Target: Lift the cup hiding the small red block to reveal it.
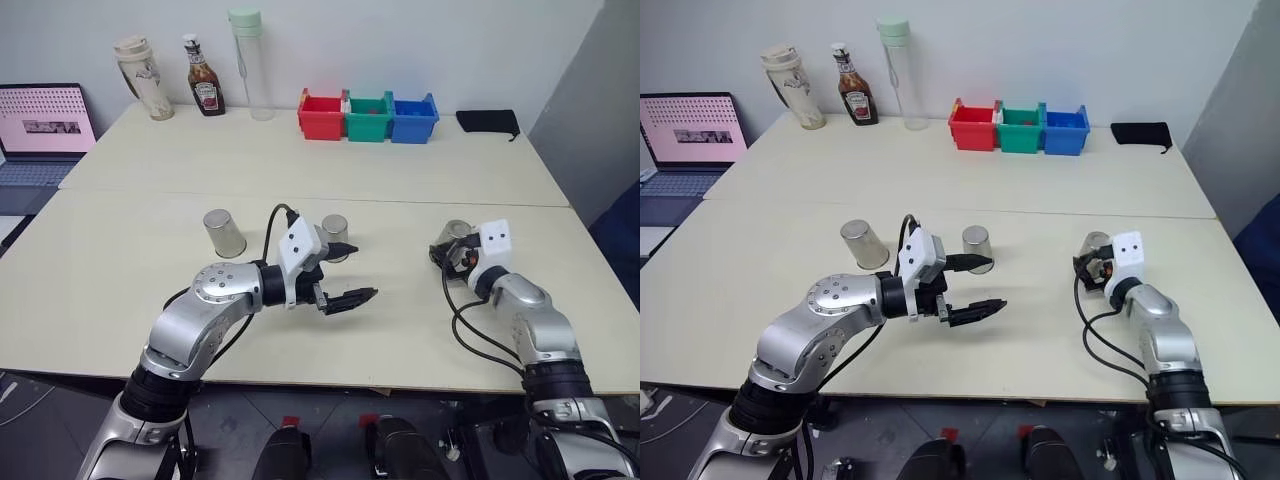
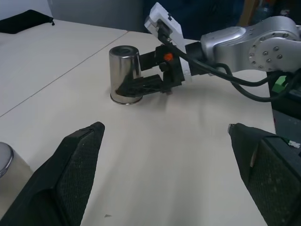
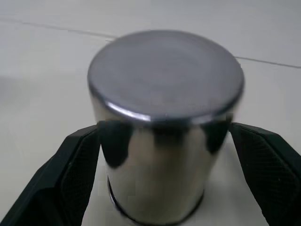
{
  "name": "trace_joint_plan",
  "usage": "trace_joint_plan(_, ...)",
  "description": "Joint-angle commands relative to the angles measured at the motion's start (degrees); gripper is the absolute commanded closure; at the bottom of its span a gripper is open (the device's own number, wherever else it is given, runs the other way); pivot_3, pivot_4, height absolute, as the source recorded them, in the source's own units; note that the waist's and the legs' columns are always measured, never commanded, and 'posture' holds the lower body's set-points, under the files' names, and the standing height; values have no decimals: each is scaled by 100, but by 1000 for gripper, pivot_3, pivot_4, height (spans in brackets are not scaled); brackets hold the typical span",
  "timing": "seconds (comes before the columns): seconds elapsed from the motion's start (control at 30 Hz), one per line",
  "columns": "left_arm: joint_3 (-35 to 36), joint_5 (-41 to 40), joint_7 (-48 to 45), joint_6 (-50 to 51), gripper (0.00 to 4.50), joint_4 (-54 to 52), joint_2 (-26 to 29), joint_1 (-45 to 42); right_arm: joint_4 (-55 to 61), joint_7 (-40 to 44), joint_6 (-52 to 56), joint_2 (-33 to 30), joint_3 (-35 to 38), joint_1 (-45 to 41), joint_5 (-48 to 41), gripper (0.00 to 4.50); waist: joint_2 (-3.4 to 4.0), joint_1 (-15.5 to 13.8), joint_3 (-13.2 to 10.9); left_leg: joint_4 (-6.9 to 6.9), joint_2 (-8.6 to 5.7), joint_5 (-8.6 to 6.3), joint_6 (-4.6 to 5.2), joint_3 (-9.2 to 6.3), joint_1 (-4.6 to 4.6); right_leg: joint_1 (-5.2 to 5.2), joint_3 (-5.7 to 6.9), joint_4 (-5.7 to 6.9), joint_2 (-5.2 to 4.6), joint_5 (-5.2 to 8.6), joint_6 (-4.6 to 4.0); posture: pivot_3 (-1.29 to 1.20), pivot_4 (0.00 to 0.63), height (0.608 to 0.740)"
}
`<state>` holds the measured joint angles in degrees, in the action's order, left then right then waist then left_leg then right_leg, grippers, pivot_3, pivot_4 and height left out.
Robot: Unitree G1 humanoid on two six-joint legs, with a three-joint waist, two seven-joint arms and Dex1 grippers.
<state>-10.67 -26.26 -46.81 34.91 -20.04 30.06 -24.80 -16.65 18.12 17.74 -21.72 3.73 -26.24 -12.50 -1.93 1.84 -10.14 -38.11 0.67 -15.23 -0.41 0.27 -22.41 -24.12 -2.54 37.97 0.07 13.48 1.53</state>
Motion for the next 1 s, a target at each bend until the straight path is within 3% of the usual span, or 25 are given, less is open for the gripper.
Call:
trace_joint_plan(0.03, 100, 15, 42, -40, 0, -141, 3, -19, -217, -41, -447, 64, 191, -147, 66, 184, 0, -1, 0, 0, -1, 0, 0, 1, 0, 0, -1, 0, -2, -1, -1, 0, 150, 740)
trace_joint_plan(0.17, 75, -8, -9, 34, 0, -200, 73, 0, -255, 91, -709, 34, 126, -144, 184, 1036, 0, -2, 0, 0, -5, 0, 0, 0, -4, -1, -1, -3, -7, -15, -25, 0, 150, 740)
trace_joint_plan(0.3, 98, 16, -12, 33, 0, -210, 124, 4, 593, 247, -420, -68, 266, 58, -16, 1710, 1, -1, -1, -1, -4, 0, 0, -2, -2, 0, -1, 0, -7, -14, -23, 0, 150, 740)
trace_joint_plan(0.57, 117, 2, -37, 42, 0, -261, 189, 87, 2878, -510, 1414, -251, 1213, 611, -551, 1714, 5, -15, -3, -1, -3, 0, 0, -12, -8, 0, 0, -1, -8, -7, -13, 0, 150, 740)
trace_joint_plan(0.9, -35, 136, -79, -90, 0, 0, -16, -147, 873, -273, 514, -132, 1149, 797, -219, 1714, 4, 16, -1, -2, -5, 0, 0, 10, 4, 3, 0, 1, -6, 0, 1, 0, 150, 740)
trace_joint_plan(0.97, -22, 147, -88, -93, 0, 19, -5, -149, 746, -211, 426, -87, 1140, 814, -257, 1002, 5, 21, -1, -1, -2, 0, 0, 14, 11, 5, -2, 1, -3, -1, 2, 0, 150, 740)
trace_joint_plan(1.0, -15, 137, -87, -73, 0, 10, -3, -152, 789, -150, 434, -94, 1102, 866, -270, 895, 5, 17, -1, 0, -2, 0, 0, 14, 13, 6, -3, 2, -3, -1, 2, 0, 150, 740)
